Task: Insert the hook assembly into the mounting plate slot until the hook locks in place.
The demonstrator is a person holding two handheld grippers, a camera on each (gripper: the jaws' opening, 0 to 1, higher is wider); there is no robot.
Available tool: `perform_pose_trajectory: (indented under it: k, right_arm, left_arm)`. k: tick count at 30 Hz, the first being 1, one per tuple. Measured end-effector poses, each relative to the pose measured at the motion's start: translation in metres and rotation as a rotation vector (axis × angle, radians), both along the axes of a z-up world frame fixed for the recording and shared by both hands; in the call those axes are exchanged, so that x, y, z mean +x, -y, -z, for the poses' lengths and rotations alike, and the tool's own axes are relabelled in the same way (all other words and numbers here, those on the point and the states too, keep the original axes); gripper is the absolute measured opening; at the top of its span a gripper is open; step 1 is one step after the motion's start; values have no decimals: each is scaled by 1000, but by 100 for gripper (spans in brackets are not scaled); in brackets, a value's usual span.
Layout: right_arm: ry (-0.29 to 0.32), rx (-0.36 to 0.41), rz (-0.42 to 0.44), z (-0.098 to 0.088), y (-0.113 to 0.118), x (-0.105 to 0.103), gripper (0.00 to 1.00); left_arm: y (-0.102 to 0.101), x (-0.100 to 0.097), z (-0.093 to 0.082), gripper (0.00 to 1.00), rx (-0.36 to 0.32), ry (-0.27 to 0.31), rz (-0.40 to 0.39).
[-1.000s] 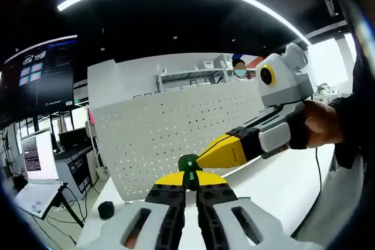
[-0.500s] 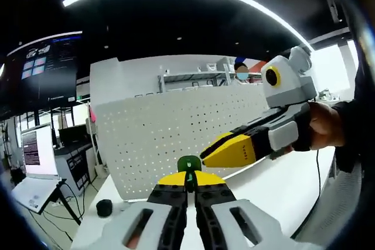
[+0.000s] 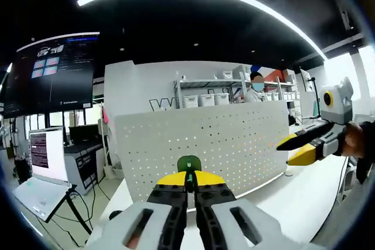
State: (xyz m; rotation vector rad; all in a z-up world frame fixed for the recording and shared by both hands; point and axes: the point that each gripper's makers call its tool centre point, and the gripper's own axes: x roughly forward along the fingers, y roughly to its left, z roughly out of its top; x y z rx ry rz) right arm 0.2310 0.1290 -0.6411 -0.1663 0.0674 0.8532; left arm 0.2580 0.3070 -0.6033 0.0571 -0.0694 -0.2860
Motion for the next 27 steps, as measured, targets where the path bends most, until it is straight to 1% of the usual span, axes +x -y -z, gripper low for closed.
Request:
perform_pose_trajectory:
  k: [2,6,11,18,23,27]
  right_arm:
    - [-10,5,29,3,12,1,33]
    - [-19,17,89,6,32,1,35]
    - [-20,36,140,4,47,1,36]
    - [-24,37,203,4,64,5,38]
    - [-32,21,226,7,70,9,39]
    - [-40,11,234,8,71,11,39]
  left_arm:
    - [-1,10,-9,3,-7,13,-3]
    - [2,29,-22,3,-1,29,-2]
    - [0,60,-34,3,3,45,-8]
    - [-8,101,-41,3,-25,51,-31]
    - [-14,130,-43,3,-43,53,-47]
    - [-15,153,-43,3,-33,56,-60]
